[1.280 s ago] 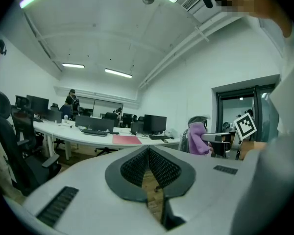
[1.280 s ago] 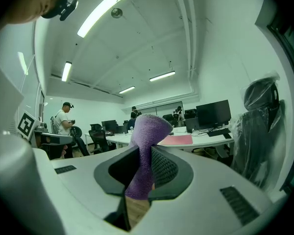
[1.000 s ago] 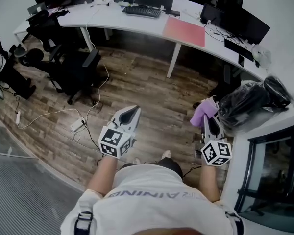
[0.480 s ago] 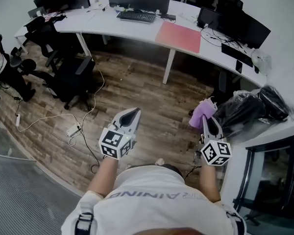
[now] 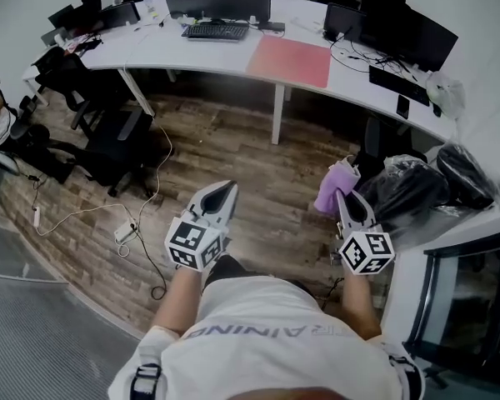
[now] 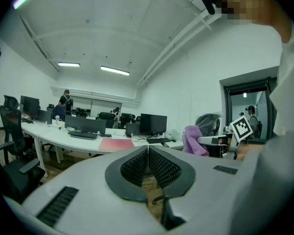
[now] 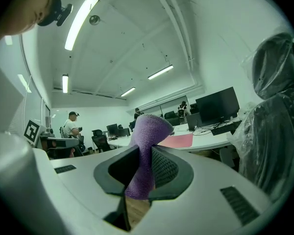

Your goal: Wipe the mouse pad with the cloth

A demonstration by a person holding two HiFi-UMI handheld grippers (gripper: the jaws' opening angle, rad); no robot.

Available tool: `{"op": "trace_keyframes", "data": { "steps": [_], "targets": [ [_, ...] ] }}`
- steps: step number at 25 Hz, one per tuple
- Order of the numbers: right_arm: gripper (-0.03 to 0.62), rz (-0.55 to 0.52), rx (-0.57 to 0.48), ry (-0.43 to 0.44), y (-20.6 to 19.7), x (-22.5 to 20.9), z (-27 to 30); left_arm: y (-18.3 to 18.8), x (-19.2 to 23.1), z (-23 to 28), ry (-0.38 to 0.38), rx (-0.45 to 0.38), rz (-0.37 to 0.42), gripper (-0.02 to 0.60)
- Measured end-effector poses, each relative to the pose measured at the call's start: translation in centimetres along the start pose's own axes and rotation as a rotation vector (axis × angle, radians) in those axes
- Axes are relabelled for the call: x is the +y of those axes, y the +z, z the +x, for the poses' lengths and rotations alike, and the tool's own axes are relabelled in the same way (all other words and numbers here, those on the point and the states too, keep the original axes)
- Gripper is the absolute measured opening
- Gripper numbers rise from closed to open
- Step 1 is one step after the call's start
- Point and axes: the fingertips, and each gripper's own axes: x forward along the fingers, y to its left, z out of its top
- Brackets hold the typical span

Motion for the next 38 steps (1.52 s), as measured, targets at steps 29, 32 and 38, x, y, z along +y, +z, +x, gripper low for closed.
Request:
{"op": "trace_keyframes", "data": {
  "steps": [29,32,38],
  "targets": [
    [0.089,0.022,0.057,-0.106,1.6,-1.9,27.4,4.8,23.8,17.8,-0.084,0.017,-0.016,0.032],
    [0.089,0.019,0.064,-0.096,1.2,-0.3,30.6,4.4,27.2,18.3,-0.079,0.03,-0.028,0.032],
    [0.089,0.01,0.105,-0.115,0.4,0.1,34.0,4.0,30.5,20.2,-0.1,0.034,-0.061,0.032]
  ]
}}
